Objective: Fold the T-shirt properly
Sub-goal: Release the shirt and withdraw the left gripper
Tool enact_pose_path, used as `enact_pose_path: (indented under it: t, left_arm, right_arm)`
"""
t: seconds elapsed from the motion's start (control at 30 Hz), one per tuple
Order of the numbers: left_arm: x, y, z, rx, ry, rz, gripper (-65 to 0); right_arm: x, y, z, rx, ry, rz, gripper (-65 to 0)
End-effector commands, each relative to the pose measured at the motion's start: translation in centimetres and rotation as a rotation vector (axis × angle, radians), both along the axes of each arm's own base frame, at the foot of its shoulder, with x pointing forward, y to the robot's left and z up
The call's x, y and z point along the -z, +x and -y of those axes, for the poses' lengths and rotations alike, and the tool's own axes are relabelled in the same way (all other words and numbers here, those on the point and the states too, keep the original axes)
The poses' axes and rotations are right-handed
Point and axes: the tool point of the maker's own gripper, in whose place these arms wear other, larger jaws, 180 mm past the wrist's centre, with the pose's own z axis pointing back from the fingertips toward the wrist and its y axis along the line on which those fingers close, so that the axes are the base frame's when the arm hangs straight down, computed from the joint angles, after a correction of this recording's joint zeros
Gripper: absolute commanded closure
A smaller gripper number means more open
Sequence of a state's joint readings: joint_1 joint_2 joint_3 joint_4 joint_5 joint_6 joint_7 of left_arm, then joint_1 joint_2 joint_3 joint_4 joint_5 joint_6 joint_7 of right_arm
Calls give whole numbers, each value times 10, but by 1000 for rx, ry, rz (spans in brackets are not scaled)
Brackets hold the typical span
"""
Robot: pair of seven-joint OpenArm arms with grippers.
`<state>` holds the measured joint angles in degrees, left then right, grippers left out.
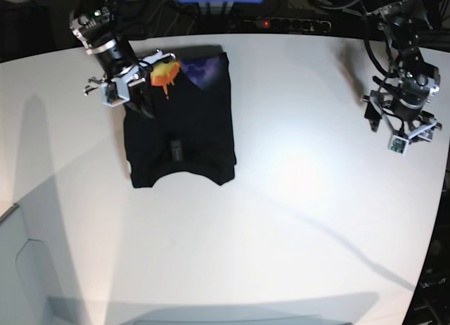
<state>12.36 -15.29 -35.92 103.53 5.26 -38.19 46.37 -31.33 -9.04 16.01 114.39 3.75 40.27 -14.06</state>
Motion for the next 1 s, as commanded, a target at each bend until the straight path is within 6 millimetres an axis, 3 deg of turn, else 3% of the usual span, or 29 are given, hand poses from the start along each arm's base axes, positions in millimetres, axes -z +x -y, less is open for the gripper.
enact_pose_path:
  t: [0.0,0.2,0.43,0.5,0.57,0.67,0.83,0.9,0.97]
  left_arm:
    - [-14,6,-5,4,26,39,-495]
    - [-14,4,-6,3,27,36,-495]
    - [-14,-11,-7,2,46,16,-495]
    - [-19,-13,-8,-4,56,28,-495]
    - [-21,-20,-12,-15,67,26,-495]
    - [-24,-30,-18,-32,79,21,-495]
    - [-14,-60,-27,-117,57,-8,-493]
    - [-6,-78,-29,-156,40,-34,-460]
    - [1,-94,-28,-180,32,-61,-376]
  right_arm:
    - [3,-2,1,13,21,-2,-3]
    - [56,-21,2,37,76,-149,-3]
    - [86,-36,2,32,92,-236,-3]
    - [87,-33,3,35,97,-230,-3]
    - [81,-29,3,42,106,-196,-3]
    - [56,-22,7,55,113,-99,-3]
    - [-10,-6,12,95,204,110,-5]
    - [-22,-8,19,110,193,133,-6]
    - [-19,-19,27,141,182,111,-4]
